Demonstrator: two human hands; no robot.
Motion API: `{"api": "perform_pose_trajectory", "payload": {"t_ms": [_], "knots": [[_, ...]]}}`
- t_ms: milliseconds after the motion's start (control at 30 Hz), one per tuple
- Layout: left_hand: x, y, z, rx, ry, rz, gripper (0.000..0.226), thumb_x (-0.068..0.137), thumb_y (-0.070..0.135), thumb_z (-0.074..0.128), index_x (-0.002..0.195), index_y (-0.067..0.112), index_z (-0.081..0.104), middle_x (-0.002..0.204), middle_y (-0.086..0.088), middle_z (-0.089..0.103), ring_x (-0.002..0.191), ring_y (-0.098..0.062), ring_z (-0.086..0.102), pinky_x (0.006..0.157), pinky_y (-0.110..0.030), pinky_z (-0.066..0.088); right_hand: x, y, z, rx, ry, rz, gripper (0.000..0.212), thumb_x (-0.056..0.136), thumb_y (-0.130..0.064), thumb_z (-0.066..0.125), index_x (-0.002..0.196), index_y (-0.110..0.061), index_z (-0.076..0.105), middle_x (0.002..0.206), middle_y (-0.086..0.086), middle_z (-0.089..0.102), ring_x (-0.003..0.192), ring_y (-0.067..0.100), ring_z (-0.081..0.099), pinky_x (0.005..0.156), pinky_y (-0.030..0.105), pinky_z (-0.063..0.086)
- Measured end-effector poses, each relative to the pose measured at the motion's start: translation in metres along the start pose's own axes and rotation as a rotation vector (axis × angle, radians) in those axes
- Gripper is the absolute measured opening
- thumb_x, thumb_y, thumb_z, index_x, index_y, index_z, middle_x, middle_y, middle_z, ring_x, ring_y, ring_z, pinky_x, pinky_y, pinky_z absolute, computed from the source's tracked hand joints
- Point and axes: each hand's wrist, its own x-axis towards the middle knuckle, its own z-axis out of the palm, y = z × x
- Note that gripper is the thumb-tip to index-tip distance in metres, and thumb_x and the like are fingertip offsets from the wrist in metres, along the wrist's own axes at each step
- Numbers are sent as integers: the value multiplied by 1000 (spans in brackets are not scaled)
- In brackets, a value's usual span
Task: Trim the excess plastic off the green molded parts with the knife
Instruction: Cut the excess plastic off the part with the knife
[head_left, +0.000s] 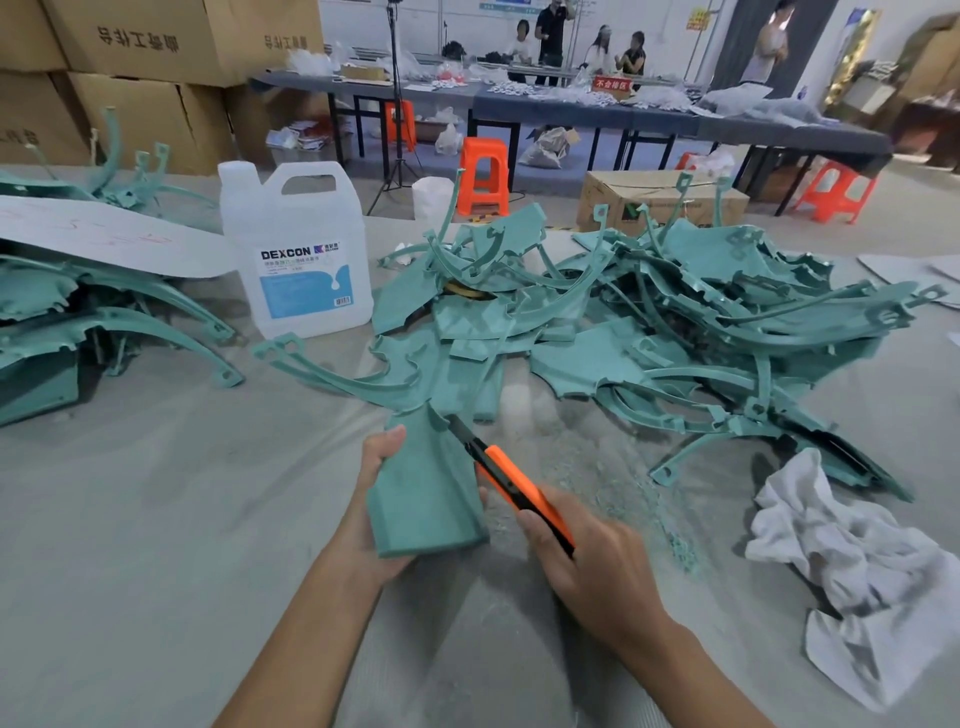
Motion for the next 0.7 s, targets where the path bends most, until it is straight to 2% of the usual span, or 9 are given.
{"api": "perform_pose_trajectory", "payload": {"t_ms": [67, 133, 300, 400, 500, 600, 700], "knots": [[0, 0, -4, 63, 28, -12, 61, 58, 50, 87, 104, 11, 77, 107, -14, 73, 93, -31, 71, 91, -49, 55, -5, -9, 3, 26, -18, 38, 41, 96, -58, 42, 116, -32, 68, 63, -8, 63, 54, 19, 60, 47, 33, 45], [-1, -1, -5, 65, 20, -17, 61, 57, 50, 89, 104, 12, 79, 108, -14, 74, 93, -29, 73, 79, -42, 58, -7, -14, 4, 19, -5, 47, 41, 96, -58, 43, 114, -32, 69, 62, -5, 63, 55, 21, 61, 48, 34, 46], [-1, -2, -3, 60, -61, 15, 60, 70, 50, 80, 111, 7, 73, 108, -19, 70, 94, -34, 69, 87, -46, 56, -7, -17, 3, -33, 46, 93, 23, 96, -40, 63, 115, -28, 70, 61, -7, 63, 52, 21, 62, 45, 32, 47], [-1, -3, -4, 56, -28, 28, 61, 64, 51, 84, 107, 9, 75, 104, -17, 72, 90, -33, 70, 82, -44, 57, -9, -18, 1, 17, 25, 72, 27, 95, -43, 60, 117, -30, 70, 60, -8, 61, 51, 18, 60, 45, 32, 47], [-1, -3, -3, 44, -54, 27, 62, 69, 50, 81, 113, 7, 71, 108, -19, 69, 95, -34, 67, 89, -48, 54, -8, -15, 2, 14, 47, 103, 26, 97, -42, 62, 118, -29, 70, 59, -9, 59, 49, 17, 58, 44, 32, 47], [-1, -2, -2, 31, 0, 34, 66, 60, 50, 86, 109, 8, 73, 105, -18, 69, 90, -35, 67, 85, -46, 55, -9, -17, 1, 21, 33, 73, 29, 95, -47, 56, 116, -31, 70, 57, -11, 54, 48, 14, 56, 42, 30, 46], [-3, -2, 0, 12, -14, 13, 66, 69, 48, 80, 120, 8, 69, 116, -20, 66, 102, -37, 63, 98, -51, 48, -9, -12, 3, 24, 84, 153, 31, 100, -46, 55, 119, -27, 70, 57, -9, 57, 46, 15, 55, 44, 31, 46]]}}
